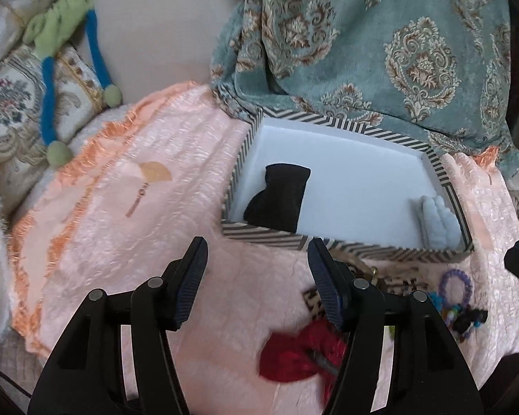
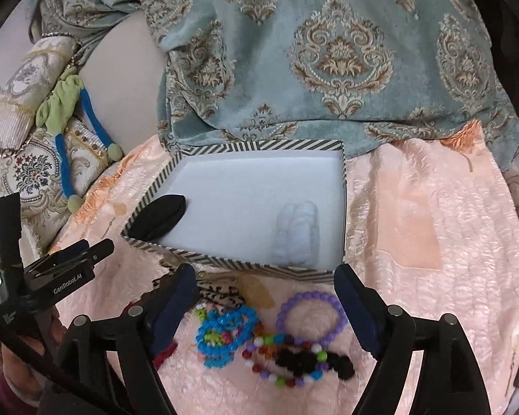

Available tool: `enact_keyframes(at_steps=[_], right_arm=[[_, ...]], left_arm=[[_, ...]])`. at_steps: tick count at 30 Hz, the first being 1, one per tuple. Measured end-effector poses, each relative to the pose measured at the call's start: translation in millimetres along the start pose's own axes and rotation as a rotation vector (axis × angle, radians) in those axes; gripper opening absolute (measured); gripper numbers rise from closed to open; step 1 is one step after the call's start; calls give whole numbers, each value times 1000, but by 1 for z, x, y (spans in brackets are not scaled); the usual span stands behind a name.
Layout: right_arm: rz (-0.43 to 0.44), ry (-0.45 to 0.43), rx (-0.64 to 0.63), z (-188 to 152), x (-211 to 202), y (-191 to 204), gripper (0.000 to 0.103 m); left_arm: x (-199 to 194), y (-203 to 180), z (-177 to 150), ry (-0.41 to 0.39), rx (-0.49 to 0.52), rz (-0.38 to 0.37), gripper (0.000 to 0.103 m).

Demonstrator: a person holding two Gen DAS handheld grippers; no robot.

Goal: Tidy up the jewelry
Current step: 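Lift both tools out of the box back over the remaining accessories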

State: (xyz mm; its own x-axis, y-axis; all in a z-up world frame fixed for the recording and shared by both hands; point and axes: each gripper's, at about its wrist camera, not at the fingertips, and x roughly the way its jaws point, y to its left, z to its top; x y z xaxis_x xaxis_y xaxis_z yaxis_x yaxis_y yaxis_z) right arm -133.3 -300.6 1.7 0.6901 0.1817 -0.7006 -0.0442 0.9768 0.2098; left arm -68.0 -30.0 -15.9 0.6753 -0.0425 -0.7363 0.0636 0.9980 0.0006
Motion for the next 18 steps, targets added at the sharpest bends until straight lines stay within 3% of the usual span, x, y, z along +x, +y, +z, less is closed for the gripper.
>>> enact_keyframes(at_steps=[18], right_arm=[[-27,-18,-34,-37,-41,17,85]], left_arm=[[-59,10,-43,-64,-12,45,60]])
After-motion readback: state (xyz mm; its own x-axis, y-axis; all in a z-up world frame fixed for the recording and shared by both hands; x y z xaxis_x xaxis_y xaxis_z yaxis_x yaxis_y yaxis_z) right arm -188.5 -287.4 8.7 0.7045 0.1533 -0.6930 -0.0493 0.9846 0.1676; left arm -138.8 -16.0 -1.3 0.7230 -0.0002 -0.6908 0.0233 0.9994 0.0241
